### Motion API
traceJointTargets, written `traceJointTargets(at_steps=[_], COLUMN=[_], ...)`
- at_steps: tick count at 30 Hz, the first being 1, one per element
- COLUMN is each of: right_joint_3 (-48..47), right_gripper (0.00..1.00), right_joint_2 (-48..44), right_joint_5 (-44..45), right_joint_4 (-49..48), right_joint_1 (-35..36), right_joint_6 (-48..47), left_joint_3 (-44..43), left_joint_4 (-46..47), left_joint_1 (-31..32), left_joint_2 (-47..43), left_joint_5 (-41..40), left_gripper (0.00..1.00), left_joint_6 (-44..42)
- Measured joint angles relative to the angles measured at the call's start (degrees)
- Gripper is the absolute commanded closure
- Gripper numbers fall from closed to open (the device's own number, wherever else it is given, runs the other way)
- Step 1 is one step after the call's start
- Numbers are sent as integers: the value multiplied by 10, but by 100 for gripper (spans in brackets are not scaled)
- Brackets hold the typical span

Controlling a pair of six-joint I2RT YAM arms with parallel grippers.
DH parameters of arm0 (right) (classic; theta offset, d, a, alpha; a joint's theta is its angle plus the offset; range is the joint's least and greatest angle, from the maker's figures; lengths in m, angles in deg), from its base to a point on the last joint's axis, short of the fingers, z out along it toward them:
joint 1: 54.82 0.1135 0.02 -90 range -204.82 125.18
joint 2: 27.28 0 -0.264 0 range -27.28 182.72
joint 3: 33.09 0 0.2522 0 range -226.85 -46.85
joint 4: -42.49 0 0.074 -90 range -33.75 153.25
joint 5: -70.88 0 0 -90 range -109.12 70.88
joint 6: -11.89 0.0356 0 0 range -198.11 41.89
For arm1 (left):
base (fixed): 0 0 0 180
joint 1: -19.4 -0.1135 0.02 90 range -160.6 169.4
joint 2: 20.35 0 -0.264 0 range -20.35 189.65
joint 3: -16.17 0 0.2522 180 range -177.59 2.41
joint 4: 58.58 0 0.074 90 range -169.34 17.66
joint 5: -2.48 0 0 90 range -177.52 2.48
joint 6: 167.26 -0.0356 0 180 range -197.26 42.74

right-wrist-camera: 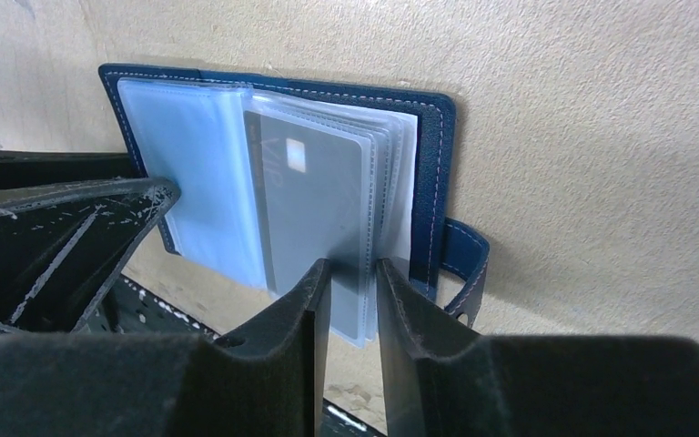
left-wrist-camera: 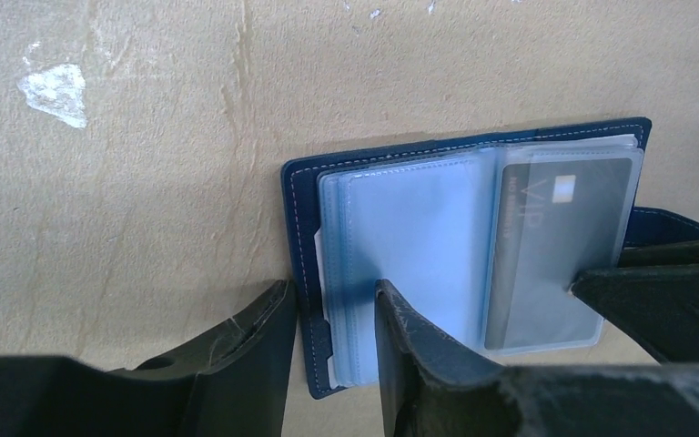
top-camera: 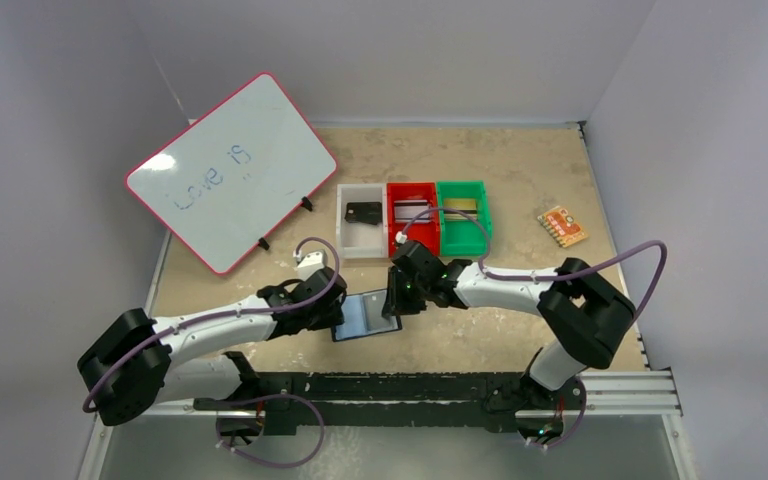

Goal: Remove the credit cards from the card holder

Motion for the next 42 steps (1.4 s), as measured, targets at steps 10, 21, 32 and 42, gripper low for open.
traceJointTargets(at_steps=[10,21,32,42], right_joint_3=[-2,-36,-67,-80], right_gripper=[74,67,63,55], right_joint_2=[-9,-16,-16,-15], right_joint_5=[11,28,51,69], right_joint_4=[7,43,80,112], right_joint_1=[0,13,30,32], right_joint_6=[2,2,1,1], left_joint_3=[2,2,2,2], left_joint_4=[0,0,1,4], left_joint_1=[0,0,0,0], left_joint_2=[-2,-2,-2,-2], left_joint_5=[2,6,11,15], left_gripper=[72,73,74,74], left_joint_6=[-2,-2,-3,-6])
